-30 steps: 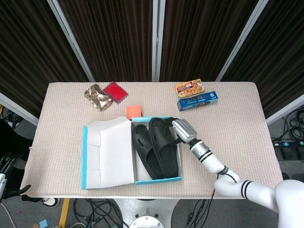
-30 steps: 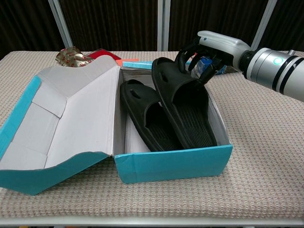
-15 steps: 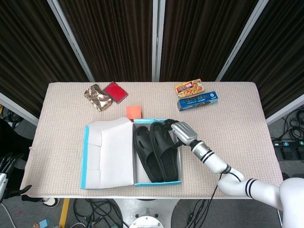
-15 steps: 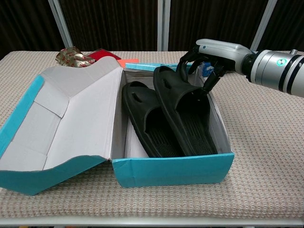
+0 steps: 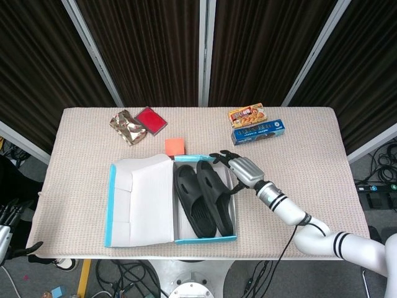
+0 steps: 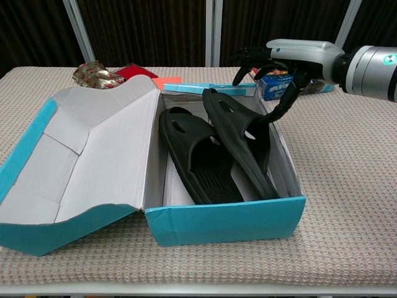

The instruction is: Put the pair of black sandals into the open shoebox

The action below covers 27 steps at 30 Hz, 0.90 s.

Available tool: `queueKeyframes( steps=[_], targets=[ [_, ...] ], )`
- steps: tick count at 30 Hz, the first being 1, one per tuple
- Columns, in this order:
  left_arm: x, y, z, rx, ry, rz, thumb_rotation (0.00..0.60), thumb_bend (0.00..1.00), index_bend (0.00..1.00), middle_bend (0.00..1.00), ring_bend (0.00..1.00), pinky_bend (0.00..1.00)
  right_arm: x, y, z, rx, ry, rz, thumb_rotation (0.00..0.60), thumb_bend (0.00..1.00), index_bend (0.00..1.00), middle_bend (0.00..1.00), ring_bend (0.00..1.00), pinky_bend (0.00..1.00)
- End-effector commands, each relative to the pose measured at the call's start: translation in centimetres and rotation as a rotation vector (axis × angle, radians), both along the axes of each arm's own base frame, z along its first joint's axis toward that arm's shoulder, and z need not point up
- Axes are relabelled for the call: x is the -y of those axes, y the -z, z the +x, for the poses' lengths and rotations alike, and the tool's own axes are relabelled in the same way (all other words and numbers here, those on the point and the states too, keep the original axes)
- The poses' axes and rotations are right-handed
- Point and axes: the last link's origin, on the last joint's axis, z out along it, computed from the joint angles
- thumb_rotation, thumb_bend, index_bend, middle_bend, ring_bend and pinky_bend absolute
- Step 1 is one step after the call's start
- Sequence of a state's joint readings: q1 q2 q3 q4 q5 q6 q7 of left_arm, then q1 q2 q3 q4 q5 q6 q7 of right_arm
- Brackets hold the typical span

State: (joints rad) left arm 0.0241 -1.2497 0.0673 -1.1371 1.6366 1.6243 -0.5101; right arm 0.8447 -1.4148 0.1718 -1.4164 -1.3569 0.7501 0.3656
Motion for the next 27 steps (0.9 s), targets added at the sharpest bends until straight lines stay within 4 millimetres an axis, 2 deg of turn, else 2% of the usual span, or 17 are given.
queueKeyframes(
  steps=[1, 7, 10, 16, 27],
  targets=[
    [0.0, 0.0, 0.1, 0.000, 0.002, -0.002, 0.600, 0.07, 0.11, 0.14, 0.00, 0.11, -0.2, -1.3, 0.5, 0.030, 0.011, -0.010, 0.600, 0.00, 0.07, 0.21, 0.00, 0.12],
    [0.0, -0.1, 0.2, 0.000, 0.005, 0.004, 0.600, 0.07, 0.11, 0.14, 0.00, 0.11, -1.5, -3.3, 2.8, 0.206, 0.057, 0.042, 0.600, 0.00, 0.07, 0.22, 0.00, 0.12],
    [0.0, -0.2, 0.3, 0.001, 0.005, 0.007, 0.600, 0.07, 0.11, 0.14, 0.00, 0.11, -2.4, -3.4, 3.5, 0.255, 0.081, 0.105, 0.600, 0.00, 0.07, 0.24, 0.00, 0.13],
    [-0.1, -0.1, 0.2, 0.002, 0.002, 0.004, 0.600, 0.07, 0.11, 0.14, 0.00, 0.11, -4.0, -1.8, 3.4, 0.264, 0.133, 0.234, 0.600, 0.00, 0.07, 0.24, 0.01, 0.15],
    [-0.1, -0.2, -0.1, 0.013, -0.012, 0.005, 0.600, 0.07, 0.11, 0.14, 0.00, 0.11, -3.9, 1.1, 2.9, 0.260, 0.186, 0.309, 0.600, 0.00, 0.07, 0.24, 0.04, 0.17]
  ],
)
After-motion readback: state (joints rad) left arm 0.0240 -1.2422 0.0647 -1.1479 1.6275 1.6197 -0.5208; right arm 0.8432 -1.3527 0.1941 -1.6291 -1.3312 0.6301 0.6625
